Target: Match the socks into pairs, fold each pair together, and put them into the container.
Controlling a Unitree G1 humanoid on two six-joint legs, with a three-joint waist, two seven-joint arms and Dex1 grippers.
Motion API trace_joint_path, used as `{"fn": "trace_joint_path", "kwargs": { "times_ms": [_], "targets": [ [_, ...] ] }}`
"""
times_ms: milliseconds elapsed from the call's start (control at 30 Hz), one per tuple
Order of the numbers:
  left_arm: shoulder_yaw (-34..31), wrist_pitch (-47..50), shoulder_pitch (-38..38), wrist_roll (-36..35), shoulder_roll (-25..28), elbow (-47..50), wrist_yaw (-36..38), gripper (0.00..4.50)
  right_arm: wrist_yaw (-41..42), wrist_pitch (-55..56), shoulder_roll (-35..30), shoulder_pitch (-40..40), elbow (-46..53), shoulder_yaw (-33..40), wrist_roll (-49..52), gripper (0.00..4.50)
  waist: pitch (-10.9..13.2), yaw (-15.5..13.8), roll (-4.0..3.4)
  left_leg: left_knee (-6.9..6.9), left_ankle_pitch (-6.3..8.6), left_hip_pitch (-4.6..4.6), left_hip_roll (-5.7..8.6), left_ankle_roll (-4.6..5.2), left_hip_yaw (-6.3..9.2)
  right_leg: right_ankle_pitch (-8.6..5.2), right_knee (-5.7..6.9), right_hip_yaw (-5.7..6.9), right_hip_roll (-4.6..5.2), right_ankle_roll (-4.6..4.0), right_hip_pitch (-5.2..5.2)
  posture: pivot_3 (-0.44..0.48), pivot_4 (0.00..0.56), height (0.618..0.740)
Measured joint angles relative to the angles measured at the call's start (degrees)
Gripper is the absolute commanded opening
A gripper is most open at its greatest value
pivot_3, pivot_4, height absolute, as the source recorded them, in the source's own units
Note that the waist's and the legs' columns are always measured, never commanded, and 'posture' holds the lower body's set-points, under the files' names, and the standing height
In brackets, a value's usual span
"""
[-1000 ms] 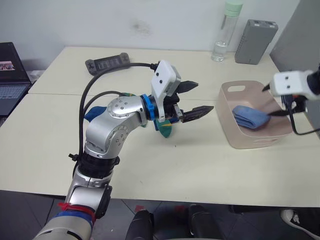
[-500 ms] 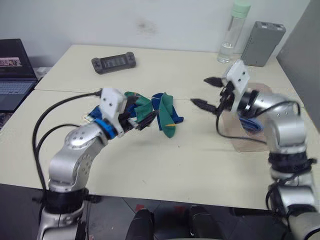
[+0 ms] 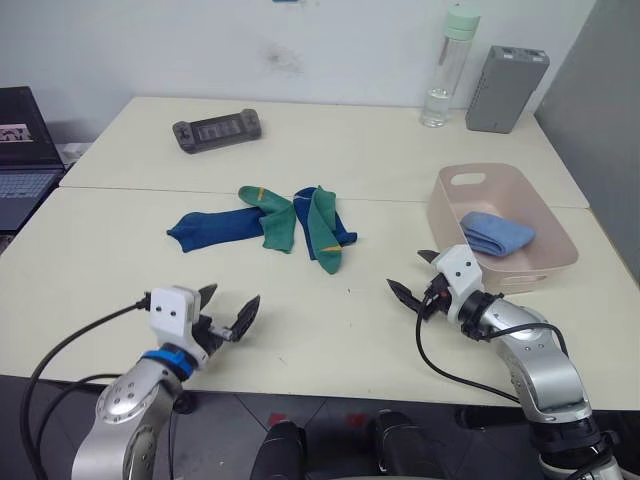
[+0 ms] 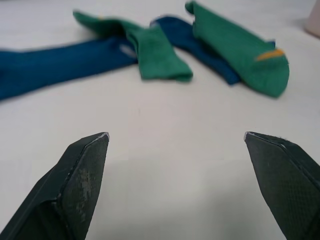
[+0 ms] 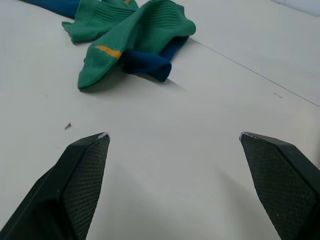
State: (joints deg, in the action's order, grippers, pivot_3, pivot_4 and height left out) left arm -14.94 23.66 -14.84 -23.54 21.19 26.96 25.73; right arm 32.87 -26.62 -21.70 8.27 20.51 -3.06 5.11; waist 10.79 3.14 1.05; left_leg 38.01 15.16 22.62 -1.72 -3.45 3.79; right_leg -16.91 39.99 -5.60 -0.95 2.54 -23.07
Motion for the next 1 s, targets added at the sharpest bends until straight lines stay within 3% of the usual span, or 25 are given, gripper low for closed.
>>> {"fn": "trace_joint_path", "kwargs": {
  "times_ms": [300,567,700,967,1000],
  "targets": [
    [-0.7,1.2,4.0,-2.4,2.0,0.1,0.2,4.5,1.1,-3.6,0.2,3.4,0.0,-1.6,3.6,4.46,0.0,0.1,0.08,0.0,-0.05,0.09,0.05,-0.02,-0.01,0.13,-0.04,-0.05,0.01,-0.11,-0.03,0.0,0.15,0.74],
    [-0.6,8.2,15.6,-13.3,13.0,4.6,9.3,4.5,-0.5,-12.6,6.3,13.9,-5.5,-7.3,5.5,4.46,-0.1,0.3,0.09,-0.06,-0.05,0.09,0.04,-0.03,0.02,0.13,-0.02,-0.01,0.0,-0.12,-0.08,0.0,0.15,0.74],
    [-0.5,11.1,16.5,-16.1,16.3,4.6,12.1,4.5,-2.0,-13.8,9.7,17.1,-11.0,-9.6,5.1,4.46,0.0,0.3,0.08,-0.09,-0.05,0.16,0.04,-0.02,0.07,0.13,-0.03,0.04,0.01,-0.13,-0.13,0.0,0.15,0.74],
    [-1.0,12.0,13.7,-17.3,17.2,4.8,12.3,4.5,-4.8,-15.1,16.1,22.8,-19.8,-9.9,5.2,4.46,0.0,0.3,0.08,-0.1,-0.05,0.17,0.02,-0.03,0.11,0.13,-0.04,0.07,0.01,-0.14,-0.14,0.0,0.15,0.74],
    [-1.0,12.0,13.5,-17.3,17.1,4.9,12.0,4.5,-5.0,-14.9,17.0,23.2,-21.0,-9.9,5.2,4.29,0.0,0.3,0.08,-0.1,-0.05,0.17,0.02,-0.03,0.12,0.12,-0.04,0.08,0.01,-0.14,-0.14,0.0,0.15,0.74]
  ]
}}
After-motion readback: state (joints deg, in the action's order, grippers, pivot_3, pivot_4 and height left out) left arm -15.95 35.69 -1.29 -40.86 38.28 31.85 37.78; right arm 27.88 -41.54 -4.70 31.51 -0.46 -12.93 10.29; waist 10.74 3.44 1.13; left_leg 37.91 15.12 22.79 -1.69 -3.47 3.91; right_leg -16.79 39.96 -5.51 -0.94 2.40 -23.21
